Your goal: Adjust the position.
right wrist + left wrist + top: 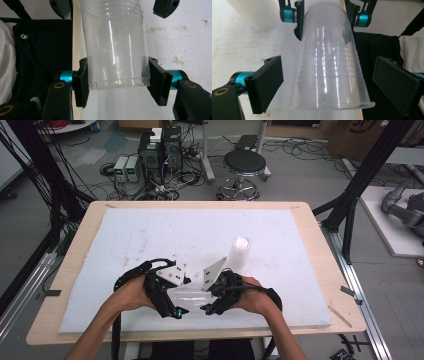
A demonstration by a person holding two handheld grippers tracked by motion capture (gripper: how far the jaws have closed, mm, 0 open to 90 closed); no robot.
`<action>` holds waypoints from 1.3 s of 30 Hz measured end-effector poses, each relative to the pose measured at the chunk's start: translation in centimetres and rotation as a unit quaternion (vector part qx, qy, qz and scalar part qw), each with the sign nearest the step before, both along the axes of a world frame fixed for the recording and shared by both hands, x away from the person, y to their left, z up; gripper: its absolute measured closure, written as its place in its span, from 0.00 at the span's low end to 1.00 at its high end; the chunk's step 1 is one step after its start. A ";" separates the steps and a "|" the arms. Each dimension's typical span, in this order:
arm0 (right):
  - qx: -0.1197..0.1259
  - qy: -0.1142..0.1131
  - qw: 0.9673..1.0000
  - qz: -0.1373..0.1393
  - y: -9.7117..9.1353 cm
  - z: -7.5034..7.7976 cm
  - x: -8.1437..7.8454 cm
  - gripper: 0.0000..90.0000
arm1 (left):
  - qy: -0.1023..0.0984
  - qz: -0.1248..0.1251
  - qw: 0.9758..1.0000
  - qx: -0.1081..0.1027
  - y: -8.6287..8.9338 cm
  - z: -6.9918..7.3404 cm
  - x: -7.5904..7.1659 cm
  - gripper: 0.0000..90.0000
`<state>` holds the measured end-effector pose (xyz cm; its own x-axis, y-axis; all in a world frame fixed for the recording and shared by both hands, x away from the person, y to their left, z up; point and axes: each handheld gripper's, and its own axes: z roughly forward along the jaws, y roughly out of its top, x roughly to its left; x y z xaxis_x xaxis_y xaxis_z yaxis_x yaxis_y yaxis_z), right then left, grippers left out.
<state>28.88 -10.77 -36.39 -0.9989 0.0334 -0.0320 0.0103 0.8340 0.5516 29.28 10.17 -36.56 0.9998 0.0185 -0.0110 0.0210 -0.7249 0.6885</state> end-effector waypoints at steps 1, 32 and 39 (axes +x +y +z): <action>0.000 0.000 1.000 -0.003 -0.1 0.0 0.0 0.48 | -0.001 0.002 1.000 -0.003 0.1 -0.1 0.0 0.11; 0.252 -0.001 0.965 -0.071 -4.3 -2.4 -0.4 0.48 | 0.001 0.078 0.940 -0.332 5.2 -4.6 -0.7 0.09; 0.315 0.000 0.947 -0.068 -4.9 -2.9 -0.5 0.48 | 0.008 0.082 0.936 -0.342 4.9 -4.6 -0.5 0.08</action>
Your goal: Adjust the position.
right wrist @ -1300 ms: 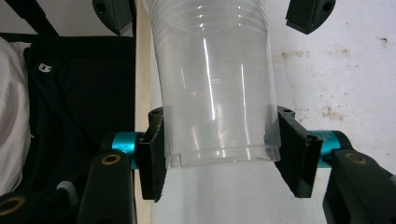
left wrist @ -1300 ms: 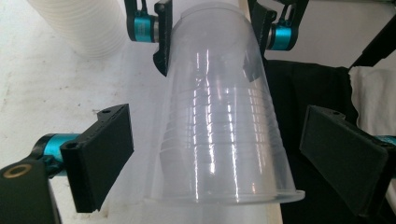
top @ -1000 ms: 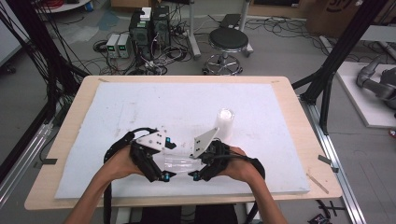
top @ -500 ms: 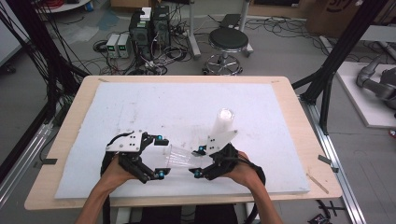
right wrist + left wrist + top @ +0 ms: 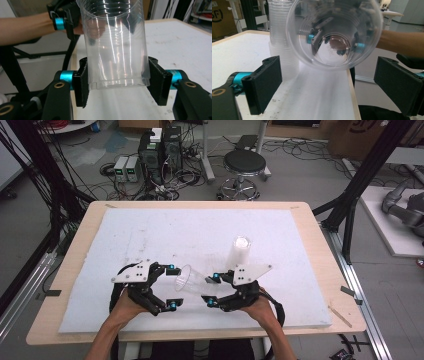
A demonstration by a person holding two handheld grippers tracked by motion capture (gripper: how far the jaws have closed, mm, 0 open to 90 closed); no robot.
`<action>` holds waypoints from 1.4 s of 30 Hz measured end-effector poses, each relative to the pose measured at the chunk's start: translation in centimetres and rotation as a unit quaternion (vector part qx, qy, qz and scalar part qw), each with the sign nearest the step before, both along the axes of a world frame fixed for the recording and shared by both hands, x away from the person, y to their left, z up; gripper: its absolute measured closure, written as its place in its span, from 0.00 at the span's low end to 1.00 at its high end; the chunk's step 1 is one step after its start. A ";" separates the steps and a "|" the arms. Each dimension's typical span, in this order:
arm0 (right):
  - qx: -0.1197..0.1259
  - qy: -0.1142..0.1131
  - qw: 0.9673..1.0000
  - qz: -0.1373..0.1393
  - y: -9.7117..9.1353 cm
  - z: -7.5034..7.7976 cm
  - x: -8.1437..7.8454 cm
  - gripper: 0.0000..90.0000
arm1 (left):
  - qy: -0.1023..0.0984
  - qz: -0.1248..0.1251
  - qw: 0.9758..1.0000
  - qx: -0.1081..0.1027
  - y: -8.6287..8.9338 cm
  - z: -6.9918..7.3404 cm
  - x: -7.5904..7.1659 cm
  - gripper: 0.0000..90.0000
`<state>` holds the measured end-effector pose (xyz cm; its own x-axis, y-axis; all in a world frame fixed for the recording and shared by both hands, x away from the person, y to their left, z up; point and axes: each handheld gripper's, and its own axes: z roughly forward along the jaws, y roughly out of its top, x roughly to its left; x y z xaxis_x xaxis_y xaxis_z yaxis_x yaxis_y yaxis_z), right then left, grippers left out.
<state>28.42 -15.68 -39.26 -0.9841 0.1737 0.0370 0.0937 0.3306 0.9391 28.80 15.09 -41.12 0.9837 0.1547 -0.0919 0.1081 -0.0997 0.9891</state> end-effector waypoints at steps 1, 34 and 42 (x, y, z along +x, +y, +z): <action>0.006 -0.002 1.000 0.001 0.0 -0.1 0.0 0.48 | -0.001 -0.002 1.000 -0.002 -0.1 0.0 0.1 0.08; 0.036 0.005 0.999 0.025 0.5 -0.5 0.2 0.48 | -0.008 -0.053 0.998 -0.045 -3.0 1.7 0.9 0.27; 0.033 0.004 0.999 0.026 0.5 -0.6 0.1 0.48 | -0.017 -0.052 0.998 -0.040 -2.9 1.8 0.7 0.36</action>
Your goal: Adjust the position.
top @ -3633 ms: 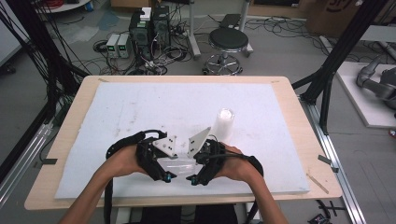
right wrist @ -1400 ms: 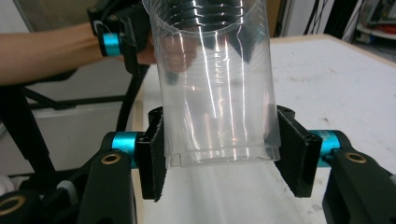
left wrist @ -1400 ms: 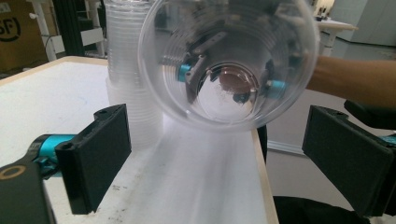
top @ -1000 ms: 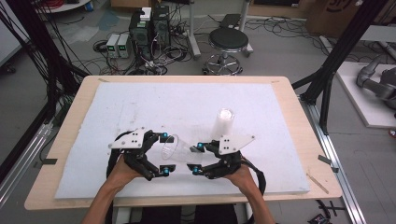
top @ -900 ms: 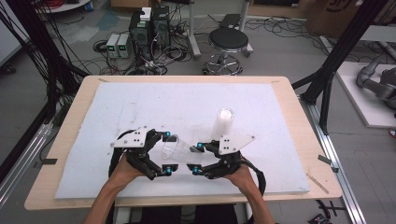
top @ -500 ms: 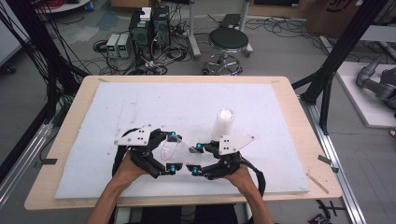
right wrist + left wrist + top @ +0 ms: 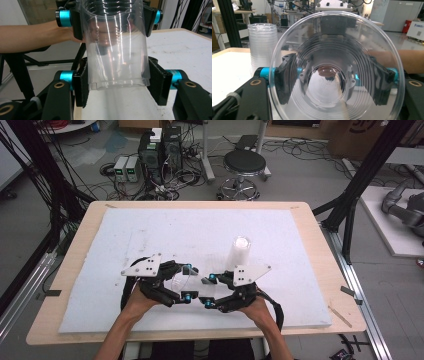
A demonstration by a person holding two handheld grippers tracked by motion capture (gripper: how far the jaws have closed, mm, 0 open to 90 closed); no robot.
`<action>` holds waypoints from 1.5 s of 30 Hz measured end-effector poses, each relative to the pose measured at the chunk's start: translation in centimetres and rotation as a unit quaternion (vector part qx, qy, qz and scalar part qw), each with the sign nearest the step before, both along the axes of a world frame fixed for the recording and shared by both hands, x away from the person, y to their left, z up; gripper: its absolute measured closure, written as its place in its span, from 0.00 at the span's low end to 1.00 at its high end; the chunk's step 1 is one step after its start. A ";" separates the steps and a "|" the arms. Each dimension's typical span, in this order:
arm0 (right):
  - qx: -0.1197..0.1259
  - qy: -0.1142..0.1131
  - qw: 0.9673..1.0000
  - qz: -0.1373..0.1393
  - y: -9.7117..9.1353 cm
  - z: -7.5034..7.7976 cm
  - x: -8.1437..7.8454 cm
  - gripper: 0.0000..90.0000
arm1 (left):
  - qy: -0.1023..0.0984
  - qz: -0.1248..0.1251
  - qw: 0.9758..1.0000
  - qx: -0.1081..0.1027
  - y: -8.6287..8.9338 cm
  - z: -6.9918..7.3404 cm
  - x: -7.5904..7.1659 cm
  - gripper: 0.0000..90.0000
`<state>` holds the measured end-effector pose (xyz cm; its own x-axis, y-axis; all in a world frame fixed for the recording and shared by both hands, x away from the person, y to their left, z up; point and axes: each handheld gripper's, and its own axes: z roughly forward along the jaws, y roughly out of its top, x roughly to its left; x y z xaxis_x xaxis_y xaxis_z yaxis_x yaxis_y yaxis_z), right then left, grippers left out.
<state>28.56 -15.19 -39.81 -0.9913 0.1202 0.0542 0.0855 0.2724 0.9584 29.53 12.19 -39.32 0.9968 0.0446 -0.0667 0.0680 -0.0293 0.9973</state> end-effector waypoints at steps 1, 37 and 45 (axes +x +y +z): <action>-0.002 0.002 1.000 -0.001 0.0 0.0 0.0 0.48 | 0.000 0.000 1.000 0.001 0.0 0.0 0.0 0.36; -0.089 -0.005 0.988 -0.124 -3.5 -1.0 -1.4 0.15 | -0.019 0.035 0.967 0.250 -0.8 1.9 2.9 0.36; -0.095 -0.001 0.974 -0.204 -6.6 -2.1 -1.9 0.16 | -0.012 0.031 0.953 0.302 -1.4 1.6 4.1 0.36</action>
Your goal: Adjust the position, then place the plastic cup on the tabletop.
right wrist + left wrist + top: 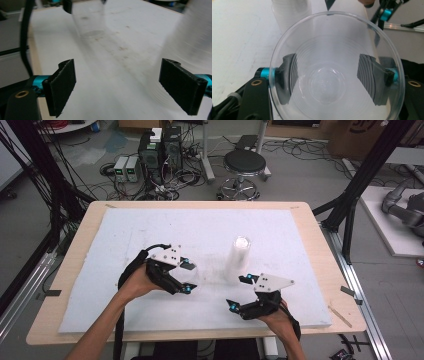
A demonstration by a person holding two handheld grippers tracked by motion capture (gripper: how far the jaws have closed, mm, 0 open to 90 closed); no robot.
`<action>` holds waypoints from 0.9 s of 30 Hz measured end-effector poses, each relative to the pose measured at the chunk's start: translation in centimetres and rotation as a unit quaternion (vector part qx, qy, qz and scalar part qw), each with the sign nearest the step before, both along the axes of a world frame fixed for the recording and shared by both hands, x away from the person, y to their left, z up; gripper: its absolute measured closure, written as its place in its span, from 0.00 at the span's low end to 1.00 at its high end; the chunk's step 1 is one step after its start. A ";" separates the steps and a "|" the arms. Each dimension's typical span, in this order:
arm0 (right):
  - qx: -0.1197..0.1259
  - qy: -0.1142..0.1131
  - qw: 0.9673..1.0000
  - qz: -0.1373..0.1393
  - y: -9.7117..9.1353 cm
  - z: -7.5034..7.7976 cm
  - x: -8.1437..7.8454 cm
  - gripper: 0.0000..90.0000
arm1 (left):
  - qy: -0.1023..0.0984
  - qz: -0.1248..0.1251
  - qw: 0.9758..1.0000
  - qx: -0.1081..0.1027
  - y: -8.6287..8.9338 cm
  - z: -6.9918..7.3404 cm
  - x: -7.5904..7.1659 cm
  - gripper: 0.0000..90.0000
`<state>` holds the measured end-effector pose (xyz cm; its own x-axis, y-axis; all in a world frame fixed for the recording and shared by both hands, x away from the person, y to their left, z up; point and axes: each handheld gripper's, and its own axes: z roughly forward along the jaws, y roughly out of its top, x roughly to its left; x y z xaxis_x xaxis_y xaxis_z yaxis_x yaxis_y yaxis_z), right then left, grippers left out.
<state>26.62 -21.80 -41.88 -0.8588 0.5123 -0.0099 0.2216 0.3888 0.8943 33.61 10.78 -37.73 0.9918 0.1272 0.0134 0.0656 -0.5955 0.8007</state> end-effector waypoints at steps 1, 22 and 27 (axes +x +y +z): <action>0.001 -0.001 1.000 -0.014 -0.4 -0.2 0.0 0.16 | 0.000 0.000 1.000 0.013 -0.1 0.0 0.2 0.36; -0.007 0.013 0.985 -0.172 -4.6 -2.8 0.6 0.15 | 0.007 0.005 0.998 0.065 -0.4 0.1 2.0 0.36; -0.006 0.016 0.985 -0.174 -4.7 -3.0 0.7 0.15 | 0.007 0.006 0.997 0.071 -0.5 -0.1 2.2 0.36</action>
